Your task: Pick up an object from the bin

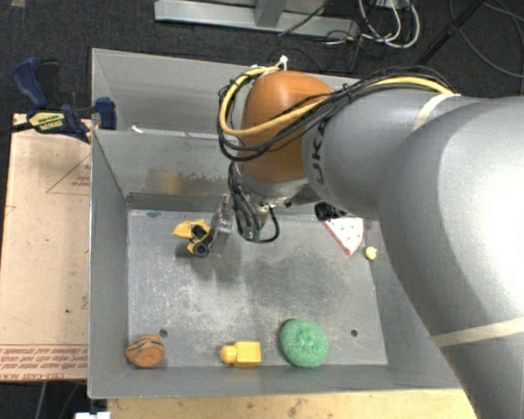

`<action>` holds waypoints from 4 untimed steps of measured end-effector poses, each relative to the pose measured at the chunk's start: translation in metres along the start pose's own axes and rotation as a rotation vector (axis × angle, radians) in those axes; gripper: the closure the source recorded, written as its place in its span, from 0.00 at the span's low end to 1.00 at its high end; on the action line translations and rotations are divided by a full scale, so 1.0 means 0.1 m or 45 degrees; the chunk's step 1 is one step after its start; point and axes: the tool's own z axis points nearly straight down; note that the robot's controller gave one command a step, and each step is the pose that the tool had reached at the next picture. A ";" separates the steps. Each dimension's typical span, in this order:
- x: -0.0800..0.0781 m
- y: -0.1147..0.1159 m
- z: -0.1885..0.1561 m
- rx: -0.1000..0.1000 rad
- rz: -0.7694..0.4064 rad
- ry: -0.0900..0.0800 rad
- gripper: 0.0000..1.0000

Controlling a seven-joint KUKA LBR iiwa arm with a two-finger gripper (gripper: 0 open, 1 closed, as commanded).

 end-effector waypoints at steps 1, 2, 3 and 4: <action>-0.02 0.01 -0.16 -0.004 -0.001 -0.010 1.00; -0.02 0.01 -0.25 -0.006 -0.001 -0.014 1.00; -0.02 0.01 -0.32 -0.005 -0.001 -0.011 1.00; -0.02 0.01 -0.39 -0.004 -0.001 -0.009 1.00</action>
Offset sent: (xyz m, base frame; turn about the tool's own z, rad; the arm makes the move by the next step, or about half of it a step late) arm 0.0001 -0.0001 0.0398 0.0000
